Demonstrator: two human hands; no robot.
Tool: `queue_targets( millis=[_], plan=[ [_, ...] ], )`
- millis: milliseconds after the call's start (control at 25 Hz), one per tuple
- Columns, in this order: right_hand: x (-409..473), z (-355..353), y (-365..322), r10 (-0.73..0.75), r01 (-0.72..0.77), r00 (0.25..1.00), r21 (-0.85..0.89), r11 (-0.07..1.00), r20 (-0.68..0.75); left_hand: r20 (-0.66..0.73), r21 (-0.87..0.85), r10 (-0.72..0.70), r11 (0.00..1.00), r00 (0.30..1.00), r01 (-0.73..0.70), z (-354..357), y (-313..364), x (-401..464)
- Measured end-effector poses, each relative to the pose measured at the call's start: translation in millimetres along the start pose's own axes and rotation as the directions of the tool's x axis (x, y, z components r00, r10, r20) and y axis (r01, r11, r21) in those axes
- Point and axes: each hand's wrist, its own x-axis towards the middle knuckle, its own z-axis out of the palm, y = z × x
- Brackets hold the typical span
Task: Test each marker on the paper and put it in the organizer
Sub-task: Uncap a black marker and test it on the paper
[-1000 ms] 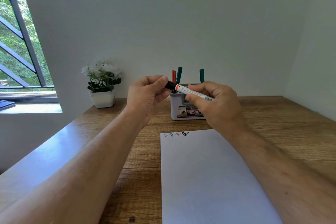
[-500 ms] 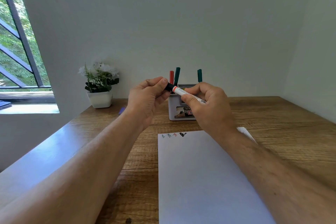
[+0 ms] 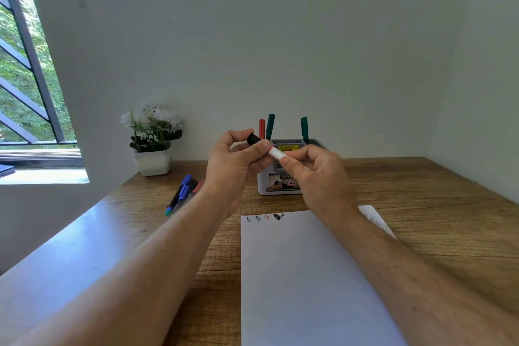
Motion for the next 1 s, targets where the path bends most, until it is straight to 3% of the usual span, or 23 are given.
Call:
queue_targets(
  millis=[280,440,600,720,840,1000],
  plan=[
    [1.3,3.7,0.2,0.022,-0.022,1.0,0.001,1.0,0.013,-0.031,0.108,0.11,0.989,0.993,-0.106,10.7,-2.2,-5.0],
    [4.6,3.0,1.0,-0.022,0.026,0.984,0.02,0.999,-0.177,-0.033,0.216,0.3,0.934,0.954,-0.286,19.9,8.0,-1.3],
    [12.0,0.4,7.9,0.02,-0.023,0.946,-0.005,1.0,-0.324,0.052,0.511,0.573,0.689,0.818,-0.515,33.4,21.4,16.4],
    [13.1,2.3,10.5,0.001,-0.014,0.948,-0.041,0.999,-0.318,0.164,0.611,0.651,0.523,0.741,-0.594,45.9,19.3,32.8],
    [12.8,6.8,9.9,-0.011,-0.008,0.955,-0.063,0.998,-0.297,0.231,0.695,0.658,0.404,0.717,-0.595,53.9,12.9,52.2],
    [13.6,5.8,9.9,-0.007,-0.011,0.956,-0.059,0.998,-0.294,0.271,0.751,0.622,0.341,0.735,-0.566,56.3,5.7,71.2]
  ],
)
